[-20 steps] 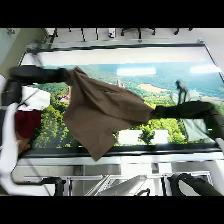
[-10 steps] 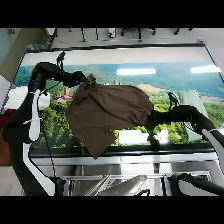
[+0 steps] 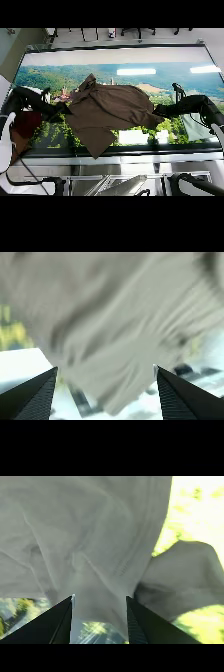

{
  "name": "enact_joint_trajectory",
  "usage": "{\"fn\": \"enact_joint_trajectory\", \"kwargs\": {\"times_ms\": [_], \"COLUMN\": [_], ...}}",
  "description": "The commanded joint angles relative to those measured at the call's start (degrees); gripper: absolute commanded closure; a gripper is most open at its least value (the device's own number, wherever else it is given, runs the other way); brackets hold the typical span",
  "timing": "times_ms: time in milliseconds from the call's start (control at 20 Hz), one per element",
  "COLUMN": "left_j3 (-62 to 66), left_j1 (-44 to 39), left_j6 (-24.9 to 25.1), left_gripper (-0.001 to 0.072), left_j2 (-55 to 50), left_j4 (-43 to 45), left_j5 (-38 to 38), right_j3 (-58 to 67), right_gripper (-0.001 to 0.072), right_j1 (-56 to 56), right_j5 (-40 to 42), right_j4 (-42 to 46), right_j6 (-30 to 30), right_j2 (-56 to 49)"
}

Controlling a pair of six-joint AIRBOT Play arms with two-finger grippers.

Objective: Fold the shirts.

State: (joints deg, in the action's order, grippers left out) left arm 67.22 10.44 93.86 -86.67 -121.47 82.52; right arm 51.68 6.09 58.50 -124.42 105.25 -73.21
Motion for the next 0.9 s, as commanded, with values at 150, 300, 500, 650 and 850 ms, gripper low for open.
{"fn": "enact_joint_trajectory", "kwargs": {"times_ms": [150,300,500,650,850], "left_j3": [-33.55,-36.35,-30.95,-25.35,-20.63], "left_j1": [0.22,-3.74,-6.19,-5.16,-5.99], "left_j6": [3.85,3.82,3.76,3.80,6.93], "left_gripper": [0.0034,0.0034,0.0035,0.0409,0.0696], "left_j2": [15.21,16.63,15.26,11.23,5.55], "left_j4": [-9.20,-9.81,-10.25,-10.14,-10.01], "left_j5": [-17.16,-23.47,-31.47,-30.93,-25.07], "right_j3": [0.50,0.50,0.50,0.50,0.50], "right_gripper": [0.0322,0.0323,0.0322,0.0323,0.0323], "right_j1": [1.62,1.62,1.66,1.68,1.68], "right_j5": [1.92,2.14,3.72,5.16,8.20], "right_j4": [0.79,0.79,0.81,0.83,3.89], "right_j6": [0.68,1.07,1.57,2.86,2.99], "right_j2": [0.63,0.63,0.66,0.72,0.94]}}
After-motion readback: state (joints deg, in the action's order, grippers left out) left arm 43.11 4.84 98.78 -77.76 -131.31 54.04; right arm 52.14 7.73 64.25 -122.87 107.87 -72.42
